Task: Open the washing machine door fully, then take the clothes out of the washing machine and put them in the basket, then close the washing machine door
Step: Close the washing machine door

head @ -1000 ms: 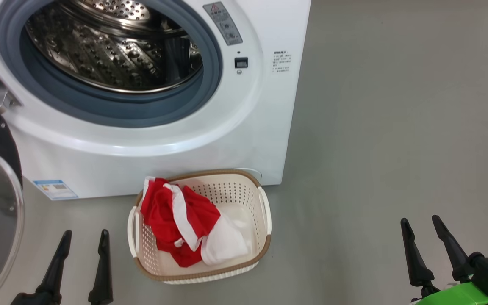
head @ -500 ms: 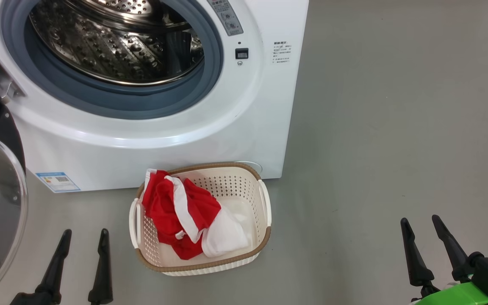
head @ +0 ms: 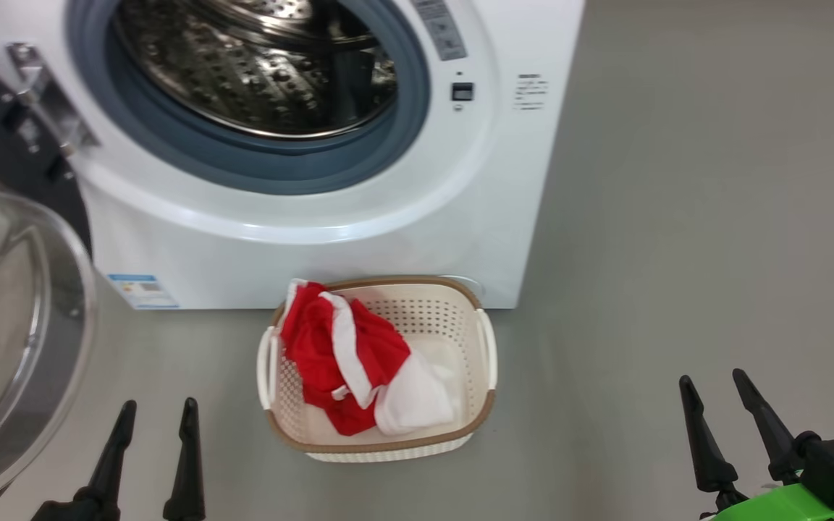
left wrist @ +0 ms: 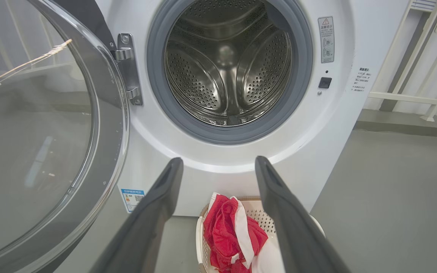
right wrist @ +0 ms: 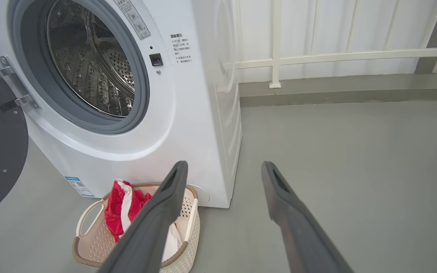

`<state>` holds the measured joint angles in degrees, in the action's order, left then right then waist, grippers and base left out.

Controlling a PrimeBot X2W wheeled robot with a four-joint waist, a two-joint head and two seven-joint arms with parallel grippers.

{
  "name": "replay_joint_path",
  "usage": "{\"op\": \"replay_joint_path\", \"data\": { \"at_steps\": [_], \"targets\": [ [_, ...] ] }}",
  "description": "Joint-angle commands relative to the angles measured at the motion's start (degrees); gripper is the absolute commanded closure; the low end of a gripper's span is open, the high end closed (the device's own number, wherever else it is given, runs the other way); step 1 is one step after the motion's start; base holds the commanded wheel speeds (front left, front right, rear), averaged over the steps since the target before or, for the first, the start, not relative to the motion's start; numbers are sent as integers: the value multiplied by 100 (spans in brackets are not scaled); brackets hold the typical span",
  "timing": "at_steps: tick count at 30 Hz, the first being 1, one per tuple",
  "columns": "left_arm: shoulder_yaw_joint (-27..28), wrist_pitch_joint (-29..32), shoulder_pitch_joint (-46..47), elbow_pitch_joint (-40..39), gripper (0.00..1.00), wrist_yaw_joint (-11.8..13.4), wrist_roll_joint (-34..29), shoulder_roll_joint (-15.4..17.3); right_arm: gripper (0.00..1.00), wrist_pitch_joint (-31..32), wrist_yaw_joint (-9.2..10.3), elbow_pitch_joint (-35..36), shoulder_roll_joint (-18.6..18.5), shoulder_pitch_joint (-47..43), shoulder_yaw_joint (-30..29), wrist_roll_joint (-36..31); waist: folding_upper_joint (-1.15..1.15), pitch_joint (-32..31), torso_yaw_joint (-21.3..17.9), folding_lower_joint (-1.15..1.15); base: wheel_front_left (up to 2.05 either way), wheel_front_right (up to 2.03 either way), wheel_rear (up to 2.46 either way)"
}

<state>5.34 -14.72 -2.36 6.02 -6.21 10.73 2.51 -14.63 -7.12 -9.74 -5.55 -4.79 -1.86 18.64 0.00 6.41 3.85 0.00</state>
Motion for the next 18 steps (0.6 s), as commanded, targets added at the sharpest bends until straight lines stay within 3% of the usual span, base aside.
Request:
{"op": "replay_joint_path", "data": {
  "at_steps": [1,18],
  "targets": [
    [139,-28,146,-105,0,64,39,37,0,-37,-36,113,-137,81,163,93,0,-38,273,0,0,0,0],
    [-397,-28,-118,64,0,456,399,37,0,-37,-36,-35,-341,13,513,145,0,-306,1910,0,0,0,0]
  ]
}}
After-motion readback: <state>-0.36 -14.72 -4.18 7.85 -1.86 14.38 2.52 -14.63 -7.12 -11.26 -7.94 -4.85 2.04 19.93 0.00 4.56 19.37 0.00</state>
